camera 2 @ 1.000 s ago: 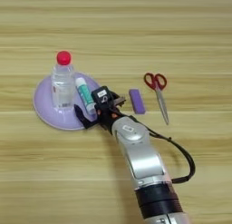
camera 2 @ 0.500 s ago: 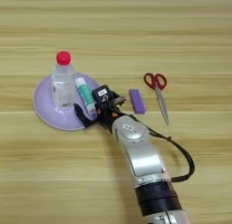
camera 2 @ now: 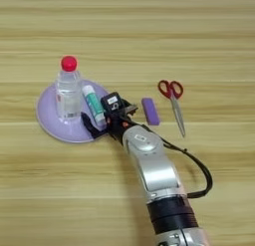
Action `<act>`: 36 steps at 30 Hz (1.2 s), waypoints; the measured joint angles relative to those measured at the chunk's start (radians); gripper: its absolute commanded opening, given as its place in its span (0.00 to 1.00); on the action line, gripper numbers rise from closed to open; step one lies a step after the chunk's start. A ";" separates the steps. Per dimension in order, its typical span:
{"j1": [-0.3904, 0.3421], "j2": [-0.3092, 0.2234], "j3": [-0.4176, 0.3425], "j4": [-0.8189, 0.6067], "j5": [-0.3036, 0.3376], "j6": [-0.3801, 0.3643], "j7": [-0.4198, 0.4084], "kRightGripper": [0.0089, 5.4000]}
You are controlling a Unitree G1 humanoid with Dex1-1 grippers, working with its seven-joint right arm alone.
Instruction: Move the objects on the table
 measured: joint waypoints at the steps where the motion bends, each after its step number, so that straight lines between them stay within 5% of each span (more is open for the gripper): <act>1: 0.000 0.000 0.001 0.001 0.000 -0.001 0.001 0.99; 36: 0.001 -0.033 0.031 -0.005 -0.011 -0.008 0.019 0.38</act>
